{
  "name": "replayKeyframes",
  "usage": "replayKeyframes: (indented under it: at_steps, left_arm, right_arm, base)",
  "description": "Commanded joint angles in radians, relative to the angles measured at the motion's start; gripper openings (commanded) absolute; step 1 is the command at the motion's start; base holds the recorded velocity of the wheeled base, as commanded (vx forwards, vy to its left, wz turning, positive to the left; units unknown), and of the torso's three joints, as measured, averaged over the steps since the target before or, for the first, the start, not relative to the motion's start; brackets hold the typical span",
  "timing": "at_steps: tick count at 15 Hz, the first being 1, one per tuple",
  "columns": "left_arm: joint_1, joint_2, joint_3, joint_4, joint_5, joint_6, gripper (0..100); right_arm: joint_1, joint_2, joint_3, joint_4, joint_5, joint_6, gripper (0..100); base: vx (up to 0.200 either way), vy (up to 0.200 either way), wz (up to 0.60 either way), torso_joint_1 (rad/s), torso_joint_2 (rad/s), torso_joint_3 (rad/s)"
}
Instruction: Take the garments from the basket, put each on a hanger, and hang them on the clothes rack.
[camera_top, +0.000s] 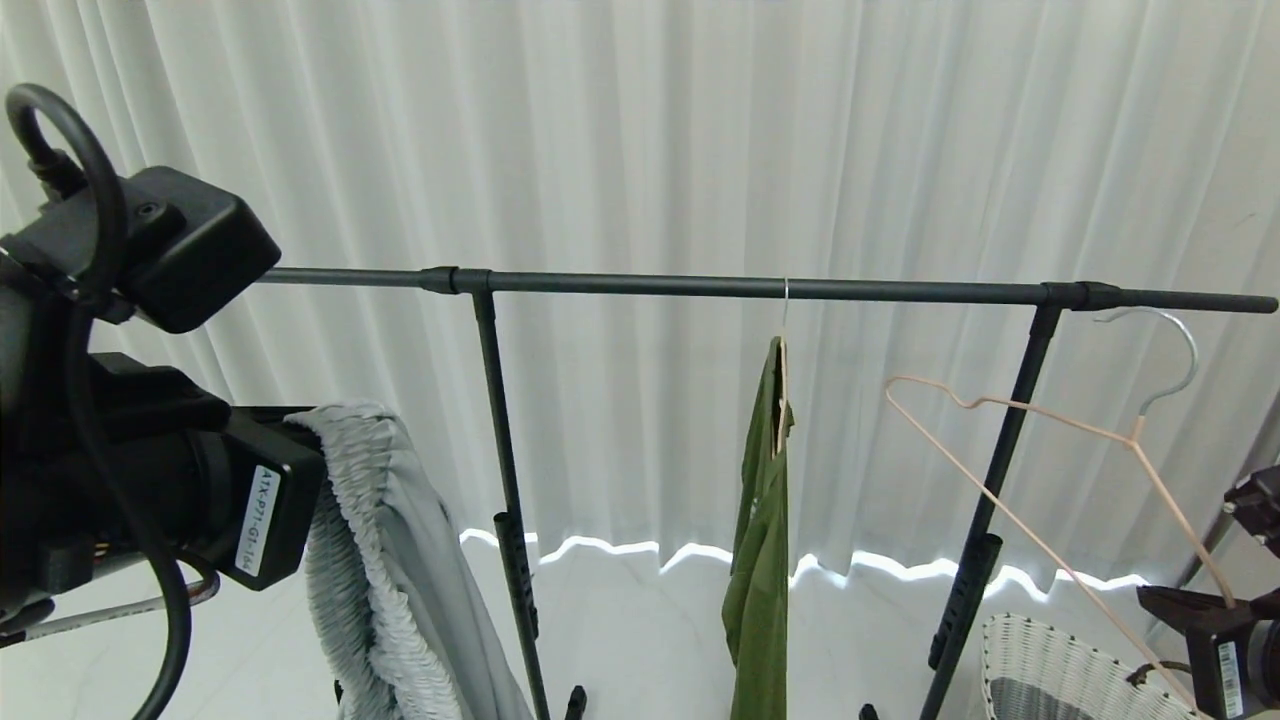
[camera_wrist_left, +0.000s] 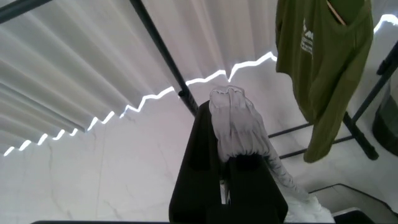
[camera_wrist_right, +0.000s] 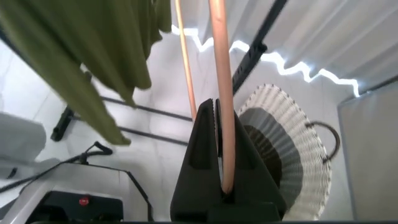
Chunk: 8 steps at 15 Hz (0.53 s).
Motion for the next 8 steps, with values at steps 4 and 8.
replayKeyframes:
  at_steps: [4,8]
  left_arm:
    - [0.002,0.012,0.003,0.001,0.001,0.009,0]
    - [-0.004,0.015,0.004,-0.001,-0.004,0.028,0]
  right_arm:
    - [0.0,0.001,-0.003,-0.001,0.001,-0.015,0]
    - [0.014,-0.024,-0.016,-0.002,0.071,-0.028,0]
  base:
    - [-0.2,0.0,0.0,0.002,0.0,-0.001]
    - [-0.05,0.0,0.0,0.001,0.0,0.002]
